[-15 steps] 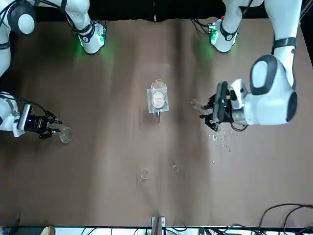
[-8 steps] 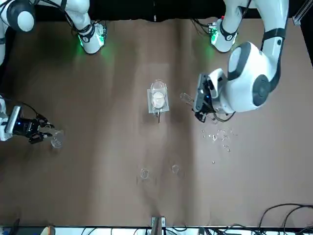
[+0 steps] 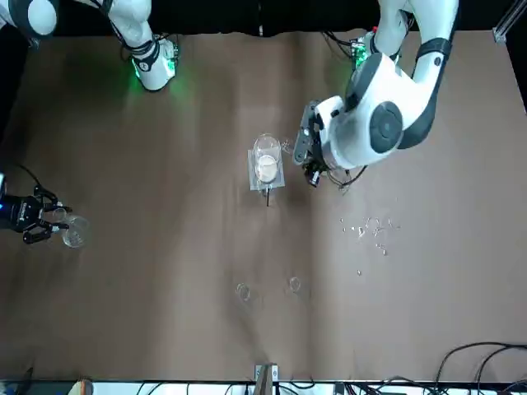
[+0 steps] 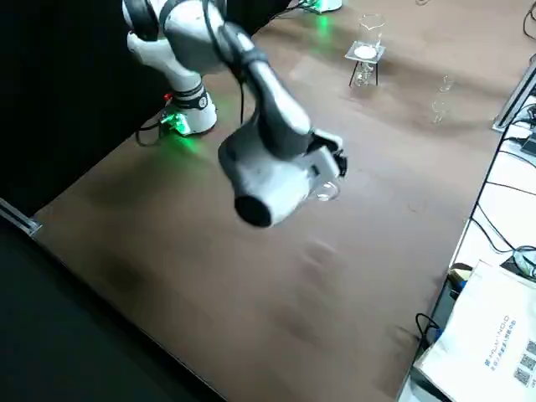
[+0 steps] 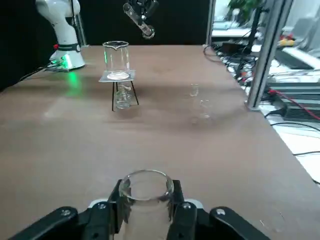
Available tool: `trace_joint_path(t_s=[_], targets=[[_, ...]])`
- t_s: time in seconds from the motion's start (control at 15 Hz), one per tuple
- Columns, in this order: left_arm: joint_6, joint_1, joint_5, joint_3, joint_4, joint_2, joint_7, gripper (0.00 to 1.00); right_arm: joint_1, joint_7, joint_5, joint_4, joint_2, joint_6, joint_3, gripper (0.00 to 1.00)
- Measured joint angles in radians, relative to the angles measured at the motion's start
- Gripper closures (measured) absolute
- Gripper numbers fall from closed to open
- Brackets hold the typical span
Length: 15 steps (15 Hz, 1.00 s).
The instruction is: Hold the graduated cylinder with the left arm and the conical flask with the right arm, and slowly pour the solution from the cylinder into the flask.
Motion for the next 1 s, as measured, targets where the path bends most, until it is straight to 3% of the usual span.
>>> trace_joint_path(t_s=[0.47,1.0], targets=[[0.032,-0.089,0.131,0.000,0.000,0.000,-0.163,0.66,0.124,0.201,-0.056,-0.002,-0.125,-0.003,0.001,0.61],[0.051,-0.135,0.268,0.000,-0.001,0.000,-0.366,0.66,0.148,0.234,-0.055,-0.013,-0.142,-0.015,0.005,0.61]])
